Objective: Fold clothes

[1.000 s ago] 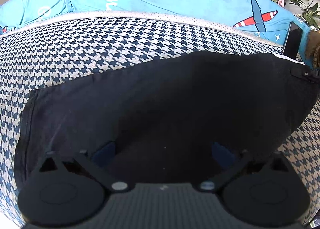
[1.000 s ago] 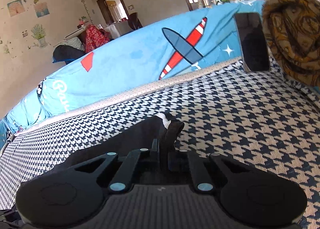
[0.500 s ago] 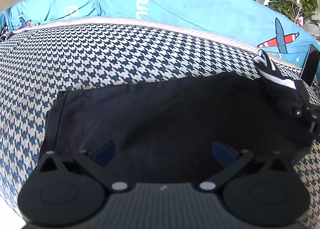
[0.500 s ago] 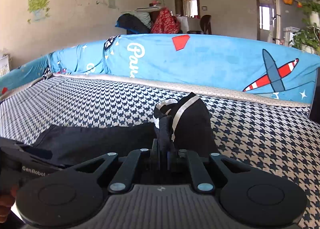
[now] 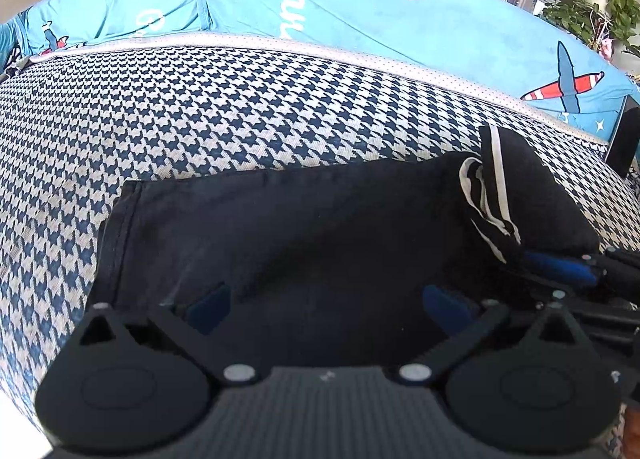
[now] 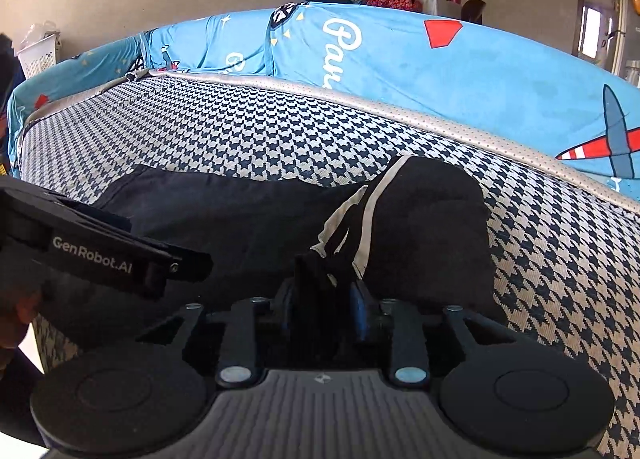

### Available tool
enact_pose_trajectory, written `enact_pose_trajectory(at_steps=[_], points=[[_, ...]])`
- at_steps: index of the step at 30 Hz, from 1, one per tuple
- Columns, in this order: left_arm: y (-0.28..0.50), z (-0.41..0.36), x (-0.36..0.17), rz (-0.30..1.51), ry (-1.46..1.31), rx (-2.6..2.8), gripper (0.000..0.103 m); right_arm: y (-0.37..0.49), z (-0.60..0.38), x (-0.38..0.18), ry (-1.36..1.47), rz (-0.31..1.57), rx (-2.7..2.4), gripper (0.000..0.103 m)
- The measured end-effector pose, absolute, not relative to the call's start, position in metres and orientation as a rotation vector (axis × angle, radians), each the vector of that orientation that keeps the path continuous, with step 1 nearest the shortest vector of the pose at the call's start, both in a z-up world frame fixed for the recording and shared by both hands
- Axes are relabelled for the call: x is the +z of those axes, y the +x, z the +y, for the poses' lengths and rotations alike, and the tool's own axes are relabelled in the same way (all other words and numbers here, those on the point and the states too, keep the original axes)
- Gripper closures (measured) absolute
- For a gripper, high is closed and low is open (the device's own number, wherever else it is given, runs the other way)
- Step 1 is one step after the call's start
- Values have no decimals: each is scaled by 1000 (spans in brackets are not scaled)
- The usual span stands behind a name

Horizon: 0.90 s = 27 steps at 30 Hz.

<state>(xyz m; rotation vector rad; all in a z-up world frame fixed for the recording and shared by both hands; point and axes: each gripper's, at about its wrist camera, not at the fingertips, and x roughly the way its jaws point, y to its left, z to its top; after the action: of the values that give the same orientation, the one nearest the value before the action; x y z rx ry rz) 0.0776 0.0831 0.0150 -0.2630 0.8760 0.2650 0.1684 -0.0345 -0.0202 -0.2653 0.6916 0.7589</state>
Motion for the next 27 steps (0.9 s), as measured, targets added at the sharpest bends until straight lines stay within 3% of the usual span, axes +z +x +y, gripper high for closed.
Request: enact_pose_trajectory(at_steps=[10, 27], points=[[77, 82, 13, 884, -262, 261, 0, 179, -63, 5, -67, 682, 724, 74], [81, 80, 3, 948, -223, 268, 0, 183, -46, -27, -274, 718, 601, 74]])
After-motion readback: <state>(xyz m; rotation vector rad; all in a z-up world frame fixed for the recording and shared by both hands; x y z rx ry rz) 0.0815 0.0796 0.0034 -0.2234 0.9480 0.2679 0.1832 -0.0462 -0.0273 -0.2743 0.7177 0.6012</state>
